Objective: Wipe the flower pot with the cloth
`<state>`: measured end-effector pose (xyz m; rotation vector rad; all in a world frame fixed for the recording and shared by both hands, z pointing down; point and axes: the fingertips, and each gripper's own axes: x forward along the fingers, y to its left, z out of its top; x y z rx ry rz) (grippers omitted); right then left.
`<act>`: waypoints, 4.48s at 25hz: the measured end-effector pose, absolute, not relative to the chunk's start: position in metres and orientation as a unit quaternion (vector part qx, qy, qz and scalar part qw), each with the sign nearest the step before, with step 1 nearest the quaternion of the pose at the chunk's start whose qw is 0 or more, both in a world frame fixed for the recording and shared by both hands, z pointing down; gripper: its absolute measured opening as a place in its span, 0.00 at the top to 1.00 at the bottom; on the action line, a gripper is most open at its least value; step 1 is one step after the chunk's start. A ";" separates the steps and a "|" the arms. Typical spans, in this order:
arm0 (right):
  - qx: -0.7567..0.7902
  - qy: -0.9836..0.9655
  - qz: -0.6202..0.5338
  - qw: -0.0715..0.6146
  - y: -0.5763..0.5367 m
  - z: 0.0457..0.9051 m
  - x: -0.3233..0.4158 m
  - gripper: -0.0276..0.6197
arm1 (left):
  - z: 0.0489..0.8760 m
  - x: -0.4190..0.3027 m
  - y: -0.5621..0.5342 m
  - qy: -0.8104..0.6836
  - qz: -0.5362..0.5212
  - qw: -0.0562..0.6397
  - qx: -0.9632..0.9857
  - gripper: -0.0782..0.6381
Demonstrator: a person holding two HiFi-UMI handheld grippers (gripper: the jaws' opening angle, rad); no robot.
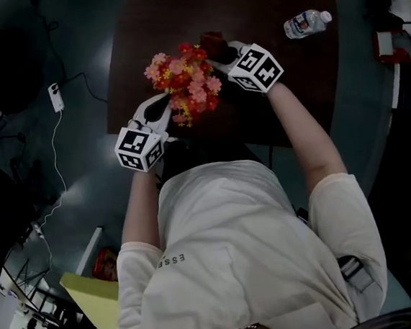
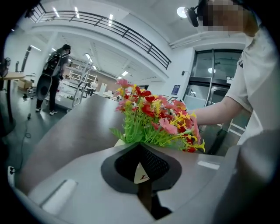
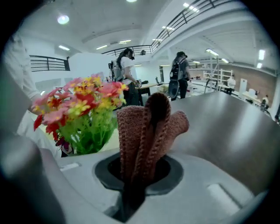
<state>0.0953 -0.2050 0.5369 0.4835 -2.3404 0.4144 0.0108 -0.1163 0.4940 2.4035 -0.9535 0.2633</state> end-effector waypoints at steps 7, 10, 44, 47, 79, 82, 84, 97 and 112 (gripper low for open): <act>0.010 -0.927 0.177 0.330 -0.228 0.540 0.027 0.89 | 0.492 0.009 -0.120 -0.389 0.085 0.284 0.872 0.88; -0.057 -0.929 0.191 0.311 -0.220 0.540 0.001 0.89 | 0.495 0.003 -0.119 -0.407 0.084 0.297 0.860 0.88; 0.021 -0.919 0.226 0.324 -0.153 0.558 0.108 0.89 | 0.496 -0.002 -0.122 -0.450 0.074 0.280 0.845 0.87; 0.119 -0.918 0.203 0.318 -0.158 0.553 0.117 0.89 | 0.492 0.001 -0.120 -0.432 0.083 0.250 0.863 0.87; 0.537 -0.772 0.222 0.258 -0.034 0.558 -0.072 0.88 | 0.484 -0.134 -0.056 -0.211 0.098 0.108 0.967 0.87; 0.545 -0.774 0.224 0.234 -0.076 0.556 -0.085 0.88 | 0.486 -0.146 -0.061 -0.219 0.095 0.119 0.964 0.87; 0.561 -0.760 0.236 0.227 -0.100 0.559 -0.085 0.88 | 0.485 -0.153 -0.063 -0.225 0.094 0.126 0.962 0.87; 0.619 -0.687 0.350 0.148 -0.135 0.571 -0.064 0.88 | 0.499 -0.161 -0.072 -0.221 0.106 0.133 0.960 0.87; 0.632 -0.654 0.396 0.126 -0.060 0.574 -0.017 0.89 | 0.500 -0.112 -0.064 -0.172 0.107 0.152 0.967 0.87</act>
